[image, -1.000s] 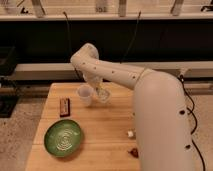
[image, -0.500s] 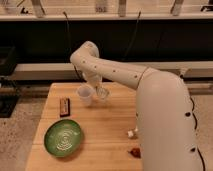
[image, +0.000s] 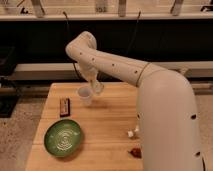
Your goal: Place the white sponge in the ceramic cup
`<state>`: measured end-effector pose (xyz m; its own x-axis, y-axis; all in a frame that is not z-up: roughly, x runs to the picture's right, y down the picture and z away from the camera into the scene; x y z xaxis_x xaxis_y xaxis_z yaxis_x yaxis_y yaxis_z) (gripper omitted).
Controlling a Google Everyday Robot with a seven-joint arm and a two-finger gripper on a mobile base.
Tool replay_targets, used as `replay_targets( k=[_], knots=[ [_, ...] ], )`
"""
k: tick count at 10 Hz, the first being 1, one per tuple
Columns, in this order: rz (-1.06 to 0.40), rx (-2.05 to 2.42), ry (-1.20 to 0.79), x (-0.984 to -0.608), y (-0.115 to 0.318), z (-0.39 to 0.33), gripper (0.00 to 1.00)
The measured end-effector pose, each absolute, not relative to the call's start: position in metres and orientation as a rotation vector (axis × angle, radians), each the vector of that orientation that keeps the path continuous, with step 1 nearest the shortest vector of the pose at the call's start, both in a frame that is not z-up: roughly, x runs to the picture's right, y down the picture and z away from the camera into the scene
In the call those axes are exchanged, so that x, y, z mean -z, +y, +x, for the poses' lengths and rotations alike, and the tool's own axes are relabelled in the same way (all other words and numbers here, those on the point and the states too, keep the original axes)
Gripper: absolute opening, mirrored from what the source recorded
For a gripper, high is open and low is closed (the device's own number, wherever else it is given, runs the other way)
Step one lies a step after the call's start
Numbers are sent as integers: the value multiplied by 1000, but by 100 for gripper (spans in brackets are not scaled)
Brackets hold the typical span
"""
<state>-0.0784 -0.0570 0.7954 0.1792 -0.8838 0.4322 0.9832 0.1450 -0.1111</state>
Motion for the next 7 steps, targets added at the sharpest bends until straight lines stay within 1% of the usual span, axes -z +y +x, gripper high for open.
replay_targets(
  k=[4, 7],
  knots=[
    [-342, 1390, -349, -790, -74, -101, 4],
    [-326, 1389, -400, -797, -73, -112, 4]
  ],
)
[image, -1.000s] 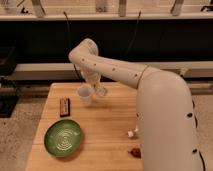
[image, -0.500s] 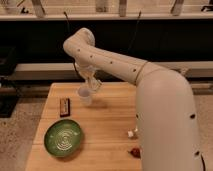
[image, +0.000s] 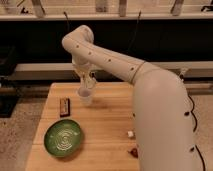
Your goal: Place the white sponge in the ceramic cup
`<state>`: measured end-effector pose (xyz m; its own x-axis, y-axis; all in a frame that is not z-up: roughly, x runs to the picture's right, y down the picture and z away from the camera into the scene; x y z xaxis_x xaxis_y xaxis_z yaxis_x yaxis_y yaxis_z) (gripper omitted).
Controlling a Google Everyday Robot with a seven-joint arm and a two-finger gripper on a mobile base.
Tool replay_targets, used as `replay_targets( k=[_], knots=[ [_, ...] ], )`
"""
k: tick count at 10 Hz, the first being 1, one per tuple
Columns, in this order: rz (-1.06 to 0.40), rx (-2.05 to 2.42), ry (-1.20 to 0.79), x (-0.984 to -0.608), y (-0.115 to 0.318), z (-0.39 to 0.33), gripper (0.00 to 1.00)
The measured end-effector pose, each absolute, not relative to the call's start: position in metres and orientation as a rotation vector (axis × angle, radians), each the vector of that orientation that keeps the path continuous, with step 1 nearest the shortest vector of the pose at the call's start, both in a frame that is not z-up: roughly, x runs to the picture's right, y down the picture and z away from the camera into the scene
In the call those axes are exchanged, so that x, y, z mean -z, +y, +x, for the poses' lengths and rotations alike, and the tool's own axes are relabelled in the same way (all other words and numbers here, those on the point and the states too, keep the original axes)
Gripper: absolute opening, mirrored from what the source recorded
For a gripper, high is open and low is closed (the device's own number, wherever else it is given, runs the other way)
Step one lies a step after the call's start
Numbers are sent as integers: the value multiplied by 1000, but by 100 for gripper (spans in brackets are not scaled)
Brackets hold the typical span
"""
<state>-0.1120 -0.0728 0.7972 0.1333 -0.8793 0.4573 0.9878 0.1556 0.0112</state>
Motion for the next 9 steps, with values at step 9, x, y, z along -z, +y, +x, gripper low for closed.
replay_targets(
  k=[9],
  knots=[
    [-323, 1375, -527, -819, -51, -132, 12]
  ],
)
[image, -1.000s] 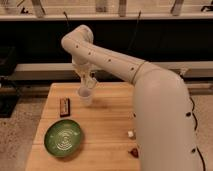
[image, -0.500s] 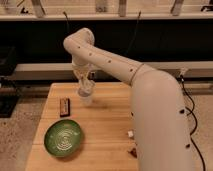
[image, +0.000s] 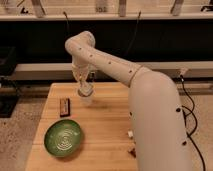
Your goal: Place the white sponge in the ceramic cup
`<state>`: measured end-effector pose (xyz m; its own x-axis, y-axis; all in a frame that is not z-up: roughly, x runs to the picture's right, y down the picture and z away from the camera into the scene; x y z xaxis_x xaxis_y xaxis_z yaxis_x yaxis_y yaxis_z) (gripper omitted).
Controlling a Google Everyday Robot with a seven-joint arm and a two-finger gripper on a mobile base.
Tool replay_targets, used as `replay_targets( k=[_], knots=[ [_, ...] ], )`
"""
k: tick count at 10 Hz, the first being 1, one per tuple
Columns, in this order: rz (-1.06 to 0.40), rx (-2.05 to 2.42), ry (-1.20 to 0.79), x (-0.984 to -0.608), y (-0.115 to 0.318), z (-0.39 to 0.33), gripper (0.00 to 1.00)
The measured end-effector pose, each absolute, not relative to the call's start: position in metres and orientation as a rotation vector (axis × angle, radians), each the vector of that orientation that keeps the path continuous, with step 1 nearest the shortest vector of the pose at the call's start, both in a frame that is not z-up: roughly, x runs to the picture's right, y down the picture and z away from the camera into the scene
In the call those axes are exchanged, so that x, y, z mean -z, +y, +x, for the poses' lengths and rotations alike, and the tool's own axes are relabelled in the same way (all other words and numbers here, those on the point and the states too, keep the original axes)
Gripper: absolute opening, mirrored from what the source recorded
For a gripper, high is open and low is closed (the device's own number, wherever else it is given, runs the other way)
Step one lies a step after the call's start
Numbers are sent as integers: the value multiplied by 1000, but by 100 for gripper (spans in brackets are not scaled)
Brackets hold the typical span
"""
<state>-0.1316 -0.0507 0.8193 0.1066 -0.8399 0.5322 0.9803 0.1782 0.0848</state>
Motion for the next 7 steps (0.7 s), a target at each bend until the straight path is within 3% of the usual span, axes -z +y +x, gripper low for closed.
replay_targets(
  k=[6, 7],
  knots=[
    [-297, 1328, -576, -828, -48, -129, 73],
    [-290, 1317, -586, -830, -47, -128, 79]
  ],
)
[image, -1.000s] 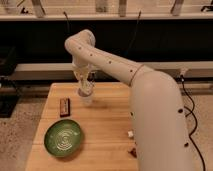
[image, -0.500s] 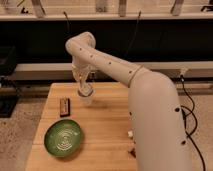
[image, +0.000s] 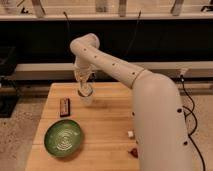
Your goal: Place the white sponge in the ceramic cup
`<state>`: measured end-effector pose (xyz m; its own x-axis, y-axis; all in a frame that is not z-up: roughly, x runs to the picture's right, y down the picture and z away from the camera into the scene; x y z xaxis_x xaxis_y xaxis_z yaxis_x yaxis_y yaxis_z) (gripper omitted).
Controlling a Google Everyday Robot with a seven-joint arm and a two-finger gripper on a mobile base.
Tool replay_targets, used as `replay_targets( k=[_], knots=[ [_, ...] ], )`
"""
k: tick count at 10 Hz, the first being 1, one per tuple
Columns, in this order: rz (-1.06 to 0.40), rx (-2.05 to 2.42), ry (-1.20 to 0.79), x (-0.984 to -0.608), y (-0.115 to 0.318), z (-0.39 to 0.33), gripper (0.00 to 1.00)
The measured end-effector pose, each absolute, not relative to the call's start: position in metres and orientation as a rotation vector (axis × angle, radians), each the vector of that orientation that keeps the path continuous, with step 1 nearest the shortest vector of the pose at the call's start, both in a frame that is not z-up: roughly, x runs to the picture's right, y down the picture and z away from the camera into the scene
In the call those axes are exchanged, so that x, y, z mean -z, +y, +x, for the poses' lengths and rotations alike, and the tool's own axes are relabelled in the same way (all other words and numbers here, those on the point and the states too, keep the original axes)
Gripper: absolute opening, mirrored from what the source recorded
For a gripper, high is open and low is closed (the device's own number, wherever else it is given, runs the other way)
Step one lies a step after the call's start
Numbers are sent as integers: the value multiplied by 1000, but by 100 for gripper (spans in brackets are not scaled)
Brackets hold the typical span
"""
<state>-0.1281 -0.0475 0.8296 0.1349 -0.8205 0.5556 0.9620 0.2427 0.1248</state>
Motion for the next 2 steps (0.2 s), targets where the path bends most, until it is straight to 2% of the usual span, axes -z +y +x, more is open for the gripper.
replay_targets(
  k=[2],
  knots=[
    [-284, 1304, -596, -831, -46, -125, 80]
  ],
)
